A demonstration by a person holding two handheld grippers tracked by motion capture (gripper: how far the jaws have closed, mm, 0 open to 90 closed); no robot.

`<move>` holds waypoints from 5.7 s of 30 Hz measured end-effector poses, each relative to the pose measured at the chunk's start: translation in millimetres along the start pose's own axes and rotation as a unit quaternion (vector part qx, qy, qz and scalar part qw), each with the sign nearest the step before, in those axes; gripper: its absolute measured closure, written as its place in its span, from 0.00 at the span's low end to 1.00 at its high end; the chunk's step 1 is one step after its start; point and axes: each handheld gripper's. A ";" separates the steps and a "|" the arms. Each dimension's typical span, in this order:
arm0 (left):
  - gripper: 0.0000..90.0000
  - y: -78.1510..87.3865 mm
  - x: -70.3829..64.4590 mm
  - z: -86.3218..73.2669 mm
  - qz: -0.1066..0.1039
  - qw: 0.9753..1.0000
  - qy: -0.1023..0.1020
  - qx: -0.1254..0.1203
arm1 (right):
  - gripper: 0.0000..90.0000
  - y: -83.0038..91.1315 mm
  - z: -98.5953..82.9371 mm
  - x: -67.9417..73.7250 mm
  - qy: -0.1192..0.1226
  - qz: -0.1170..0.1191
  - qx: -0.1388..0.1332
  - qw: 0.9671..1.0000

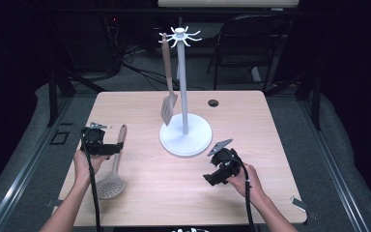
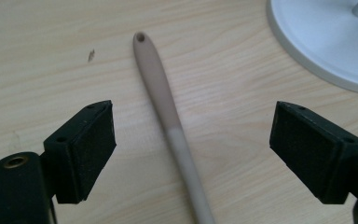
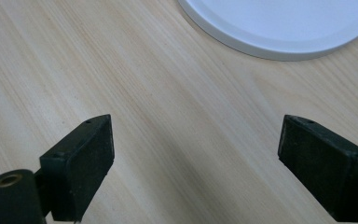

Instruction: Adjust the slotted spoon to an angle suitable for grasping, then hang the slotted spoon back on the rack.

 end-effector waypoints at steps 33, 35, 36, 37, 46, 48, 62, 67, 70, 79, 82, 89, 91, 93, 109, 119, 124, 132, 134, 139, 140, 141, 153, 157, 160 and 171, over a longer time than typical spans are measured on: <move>0.74 -44.1 -0.9 -14.0 -0.008 0.989 -0.040 0.142 | 0.12 -6.4 -0.5 2.9 0.007 0.000 0.004 1.000; 0.74 -43.5 0.0 -14.0 -0.015 0.989 -0.037 0.144 | 0.12 -6.3 -0.5 3.0 0.007 0.001 0.004 1.000; 0.75 -43.2 0.2 -14.0 -0.019 0.989 -0.039 0.145 | 0.12 -6.2 -0.4 3.0 0.007 0.000 0.004 1.000; 0.75 -42.8 -0.4 -14.1 -0.021 0.988 -0.042 0.145 | 0.12 -6.0 -0.4 3.1 0.008 0.000 0.005 1.000; 0.81 -39.3 -10.5 -13.0 -0.051 0.982 -0.073 0.168 | 0.12 -4.8 -0.4 3.2 0.009 -0.001 0.005 1.000; 0.82 -38.1 -11.4 -13.0 -0.059 0.980 -0.080 0.175 | 0.12 -5.1 -0.5 3.0 0.009 -0.001 0.003 1.000; 0.81 -36.8 -28.2 -9.9 -0.046 0.972 -0.120 0.198 | 0.12 -5.0 0.2 3.4 0.013 0.000 0.010 1.000; 0.79 -43.0 -30.8 -4.2 -0.042 0.971 -0.124 0.201 | 0.12 -5.1 0.2 3.6 0.013 0.000 0.010 1.000; 0.79 -44.5 -30.4 -1.3 -0.043 0.971 -0.123 0.201 | 0.12 -5.4 0.3 3.7 0.012 -0.001 0.010 1.000; 0.81 -56.2 -34.6 5.3 -0.042 0.965 -0.129 0.223 | 0.12 -6.2 0.4 3.7 0.013 -0.001 0.012 1.000; 0.81 -57.9 -35.7 5.7 -0.041 0.965 -0.130 0.226 | 0.12 -5.8 0.3 3.8 0.013 -0.001 0.012 1.000; 0.83 -55.4 -32.0 1.5 -0.054 0.970 -0.118 0.207 | 0.12 -4.9 0.2 3.6 0.013 0.000 0.013 1.000; 0.84 -52.3 -30.4 0.4 -0.060 0.972 -0.115 0.195 | 0.12 -5.9 -0.7 3.6 0.006 0.002 0.005 1.000; 0.84 -49.9 -29.9 -0.1 -0.060 0.974 -0.113 0.188 | 0.12 -5.7 -0.5 2.1 0.010 -0.001 0.010 1.000; 0.84 -13.5 -14.0 -8.4 -0.104 0.990 -0.082 0.053 | 0.12 -6.2 -0.7 1.5 0.010 0.003 0.016 1.000; 0.85 -1.8 -15.5 -11.8 -0.103 0.991 -0.088 0.008 | 0.12 -7.6 -1.1 1.9 0.007 0.003 0.013 1.000; 0.84 2.7 -15.4 -12.8 -0.109 0.991 -0.079 -0.023 | 0.12 -8.0 -1.1 1.4 0.007 0.003 0.014 1.000; 0.84 5.9 -20.4 -13.3 -0.109 0.989 -0.094 -0.043 | 0.12 -8.4 -1.0 1.5 0.007 0.003 0.016 1.000; 0.84 7.1 -20.2 -13.9 -0.110 0.988 -0.093 -0.054 | 0.13 -9.1 -1.0 2.0 0.006 0.003 0.015 1.000; 0.84 17.3 -21.3 -17.3 -0.111 0.984 -0.094 -0.103 | 0.13 -10.1 0.0 2.2 0.011 0.004 0.021 1.000; 0.84 18.7 -22.4 -18.3 -0.110 0.984 -0.096 -0.107 | 0.12 -10.4 0.0 2.2 0.010 0.004 0.021 1.000; 0.84 19.9 -23.0 -19.3 -0.114 0.982 -0.103 -0.114 | 0.13 -10.9 -0.2 2.3 0.009 0.006 0.020 1.000; 0.85 37.6 -31.2 -19.8 -0.109 0.971 -0.105 -0.186 | 0.13 -10.7 0.0 3.8 0.019 0.001 0.023 1.000; 0.85 47.1 -34.1 -18.2 -0.100 0.967 -0.099 -0.212 | 0.13 -13.0 -0.8 4.1 0.014 0.005 0.020 1.000; 0.85 54.6 -37.8 -18.1 -0.090 0.962 -0.094 -0.241 | 0.13 -11.7 0.3 4.7 0.019 0.004 0.028 0.999; 0.85 71.8 -50.3 -1.5 -0.077 0.944 -0.079 -0.312 | 0.13 -14.6 -0.1 6.1 0.023 0.004 0.031 0.999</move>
Point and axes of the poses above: each handheld gripper's, and its own axes: y roughly backward along the jaws, z roughly out of its top, x roughly to its left, and after that the axes turned 2 degrees about -y, right-handed
